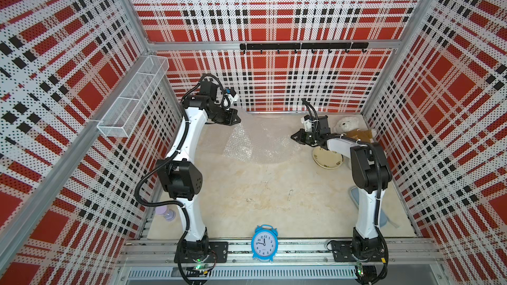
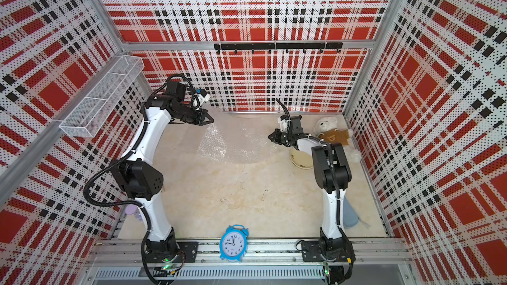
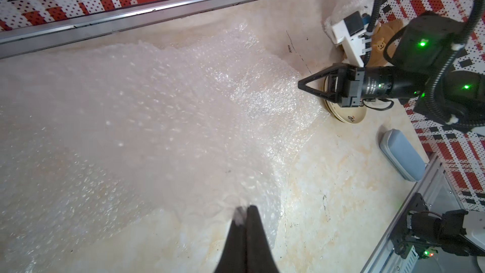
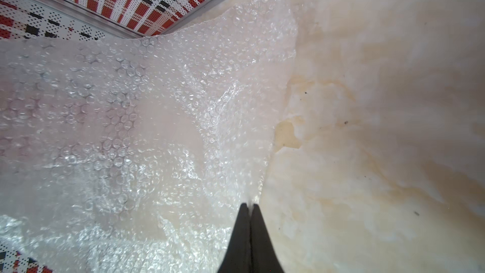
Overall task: Unpack dinner plates from bubble wrap
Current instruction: Place the bubble wrap at the center of the board.
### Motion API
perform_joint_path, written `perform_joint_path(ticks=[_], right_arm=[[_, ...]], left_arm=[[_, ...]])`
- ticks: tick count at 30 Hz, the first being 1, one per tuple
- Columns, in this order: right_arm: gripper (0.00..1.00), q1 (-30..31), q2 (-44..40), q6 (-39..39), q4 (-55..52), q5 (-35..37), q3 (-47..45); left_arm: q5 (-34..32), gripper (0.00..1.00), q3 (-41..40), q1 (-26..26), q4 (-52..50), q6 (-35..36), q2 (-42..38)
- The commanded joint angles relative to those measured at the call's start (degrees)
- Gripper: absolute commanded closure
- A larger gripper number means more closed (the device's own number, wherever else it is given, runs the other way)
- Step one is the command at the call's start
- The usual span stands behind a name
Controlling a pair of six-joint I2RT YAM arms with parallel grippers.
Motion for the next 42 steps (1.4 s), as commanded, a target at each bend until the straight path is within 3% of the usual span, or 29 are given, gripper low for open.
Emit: perform_joint_path(ticks=[1,14,25,36,39,42], right_arm=[[0.96,-0.21,-1.85,2.41,4.00,1.87,-3.00],[0.96,0.70,-2.48,5.11,11.34,3.37,-11.94],[0.96,4.47,-2.48,7.37,14.37,8.07,-13.72],[0.94,6.48,-1.01,9.36,15.17,10.12,-13.01],[0.93,6.66,-0.64,9.61,15.34,9.83,-12.93],[0.88,7.02,-0.46,9.57,15.42,9.64,-13.07]], left_arm=[[-1.35,1.00,-0.31,1.47,-1.59,0.46,-0.29],[-11.98,1.00,-1.10,3.42,-3.03,2.29,4.70],[-17.88,1.00,4.25,5.08,-4.86,3.00,9.96],[-24.23,1.00,3.38,8.63,-4.16,1.07,12.83],[-25.01,0.85,3.82,9.37,-3.29,-0.92,13.73],[-25.66,0.86,4.17,9.85,-3.18,-2.53,14.77]])
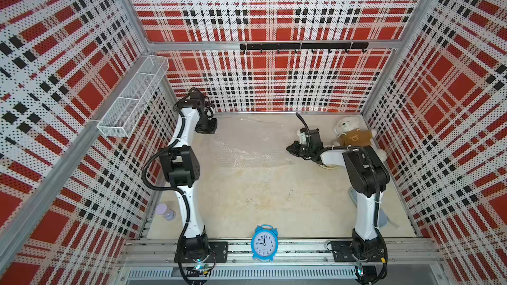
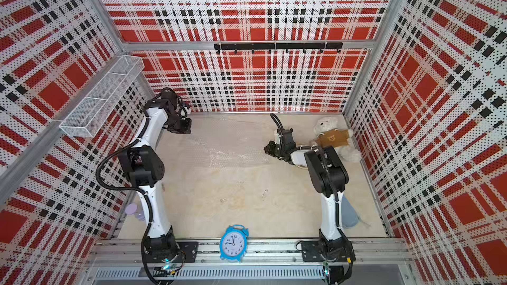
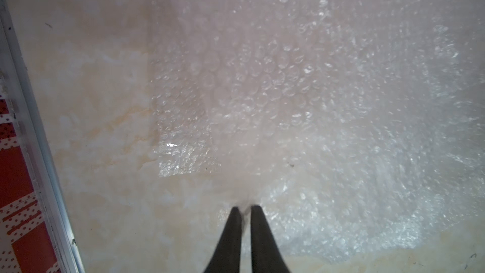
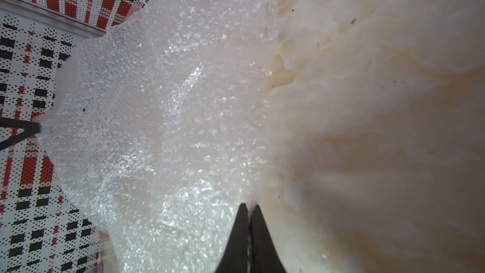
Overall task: Unpack dinner plates from bubble wrap
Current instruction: Place the bubble wrap at the center of the board.
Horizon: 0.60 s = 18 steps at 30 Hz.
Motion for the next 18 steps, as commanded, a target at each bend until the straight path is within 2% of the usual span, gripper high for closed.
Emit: perform_joint_path(ticks=[1,2,4,5,6,9,10,12,18], right_arm=[[0.85,0.74,0.66,0.20,2.61,0.82,0.15],[0.81,0.92,0.57,0.11,2.50,0.88,0.07],[0.76,1.06,0.49,-0.07,2.33,0.99,-0.17],[0.74,1.09,0.31,-0.07,2.37,1.05,-0.48],[0.73,1.06,-0.10,-0.39,2.20,1.37,-0.88],[0.72,1.06,-1.33,-1.73,0.87,2.18,-1.23],[0.72,0.98,-1.68,-2.04,0.53,2.29,-1.24],[0.71,0.74,-2.51,-2.42,-0.01,2.55,-1.42],[0.68,-0.11,-6.96,-5.02,-4.01,3.45,-0.64]], left_arm=[[-2.22,0.86,1.58,0.64,0.11,-2.55,1.38],[-2.74,0.86,1.55,0.74,0.16,-2.96,1.41],[-4.37,0.73,1.73,0.76,0.28,-3.88,1.39],[-4.77,0.70,1.82,0.76,0.35,-4.22,1.33],[-5.62,0.61,1.82,0.76,0.42,-4.82,1.19],[-9.15,0.14,1.49,0.90,0.76,-6.36,0.54],[-10.53,0.06,1.47,0.80,0.75,-6.92,0.32],[-11.35,0.01,1.21,0.83,1.02,-7.75,-0.50],[-8.72,0.01,-2.95,0.69,5.97,-10.43,-7.91]])
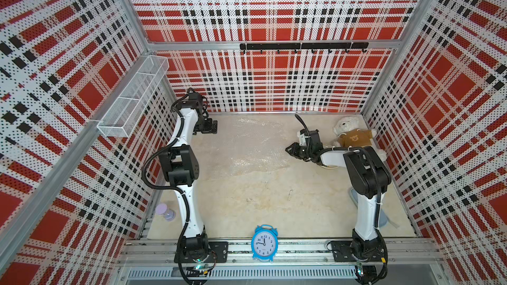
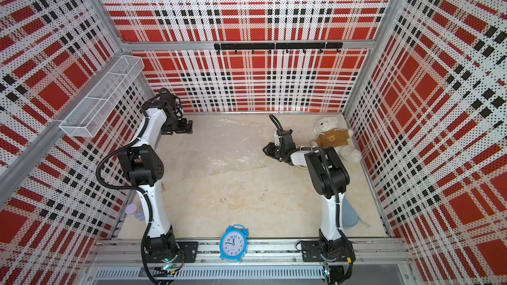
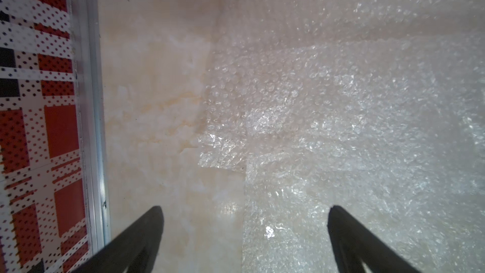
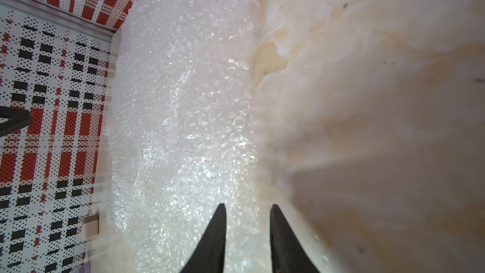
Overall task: Unpack dinner plates from bubble wrap
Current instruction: Place the bubble wrap at the center of the board, then reset both arms
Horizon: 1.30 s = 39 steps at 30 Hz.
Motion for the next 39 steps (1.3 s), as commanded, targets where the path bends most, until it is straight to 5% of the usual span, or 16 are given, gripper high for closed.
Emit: perform_joint_path(ticks=[1,7,15,17,18,22,28,33,39], right_arm=[[0.67,-0.60,-5.41,-3.65,-2.18,1.81,1.02],[0.63,-2.77,-11.78,-7.63,-8.99,2.76,2.32],[0.49,-7.22,-21.29,-15.47,-20.08,5.63,4.26],[0.27,-8.36,-23.41,-17.16,-23.62,7.41,4.78],[0.00,-8.90,-24.57,-17.82,-24.46,8.32,4.50],[0.00,-11.75,-29.77,-18.30,-24.96,12.11,0.51],[0.00,-16.07,-36.41,-18.17,-20.92,15.01,-8.31],[0.00,-16.52,-39.72,-21.29,-20.75,21.66,-11.93],[0.00,-16.53,-41.39,-23.70,-20.17,21.00,-12.29]], left_arm=[[1.79,0.01,-2.65,0.04,4.66,-2.74,-8.49],[10.83,0.01,-17.43,-1.04,20.88,-5.84,-23.99],[11.41,0.01,-39.95,-6.25,47.09,-8.09,-43.13],[11.72,0.01,-46.18,-6.57,53.55,-10.52,-46.29],[11.96,0.01,-49.43,-6.51,57.42,-11.42,-47.70],[12.20,0.01,-62.75,-6.30,72.81,-16.22,-52.32],[10.53,0.01,-72.08,-5.66,75.50,-18.08,-52.64],[7.52,0.01,-83.96,-3.66,89.84,-24.10,-53.78],[-0.24,0.00,-90.52,-6.21,94.14,-17.06,-57.62]])
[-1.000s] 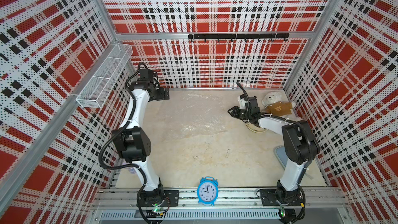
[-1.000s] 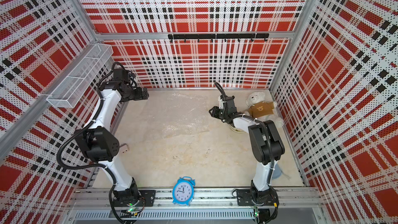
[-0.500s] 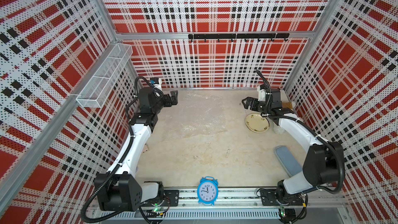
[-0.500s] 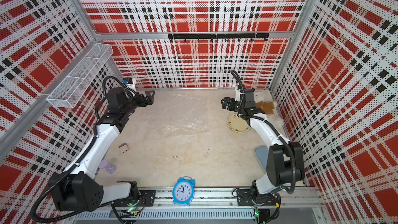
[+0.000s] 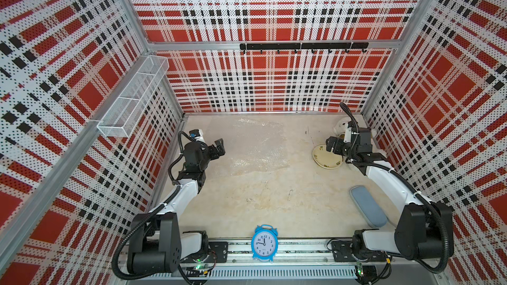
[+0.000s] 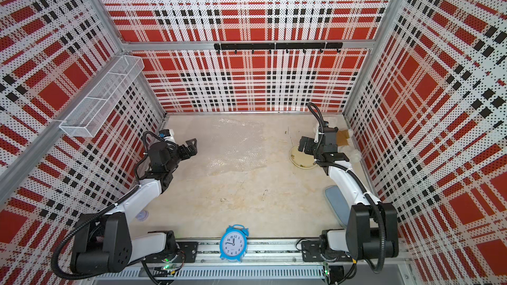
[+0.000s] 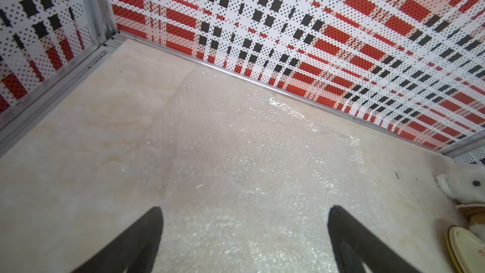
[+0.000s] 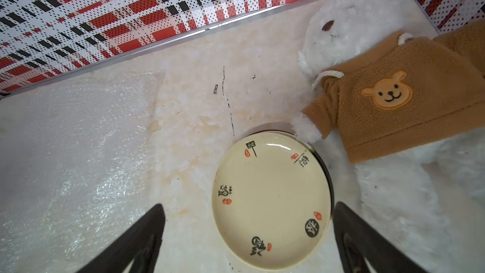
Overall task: Unpack dinner plates from bubble wrap
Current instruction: Reset both arms
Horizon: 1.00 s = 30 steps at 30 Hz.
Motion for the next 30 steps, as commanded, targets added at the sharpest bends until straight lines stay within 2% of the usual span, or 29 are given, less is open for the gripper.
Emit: perform_joint_path(ticks=[1,3,6,12,15,18,21,24,30], right_arm=[[0.00,0.08,-3.73,-2.54,4.36,0.72,-1.23],[0.00,0.10,-5.56,-3.14,7.80,0.90,-3.38],[0.00,0.05,-8.80,-7.53,15.46,0.93,-8.84],[0.00,0.06,-12.80,-11.67,35.63,3.30,-23.28],[0.00,0.05,-12.23,-11.45,45.29,7.13,-29.86],[0.00,0.06,-10.08,-14.90,51.91,8.09,-33.75],[0.00,0.05,-6.11,-16.99,54.78,8.04,-34.60],[0.00,0.05,-0.07,-18.39,59.53,6.14,-34.29],[0.00,-0.03,12.18,-20.78,76.65,5.96,-36.45]], left_arm=[[-7.56,0.01,-1.94,-2.73,8.82,5.45,-4.56],[-13.03,0.01,-4.56,-5.18,11.34,9.94,-5.86],[-16.93,0.01,-7.48,-7.37,13.80,14.85,-6.62],[-22.72,0.01,-11.83,-8.12,15.42,16.98,-6.00],[-23.74,0.01,-14.52,-7.44,16.42,16.99,-5.31],[-23.02,0.00,-16.74,-6.40,21.99,17.20,-2.66],[-21.67,0.01,-16.99,-5.38,23.15,16.79,-1.20],[-19.46,0.00,-17.21,-4.31,27.04,16.51,1.85],[-17.28,0.01,-16.60,-3.15,33.46,16.28,7.10]])
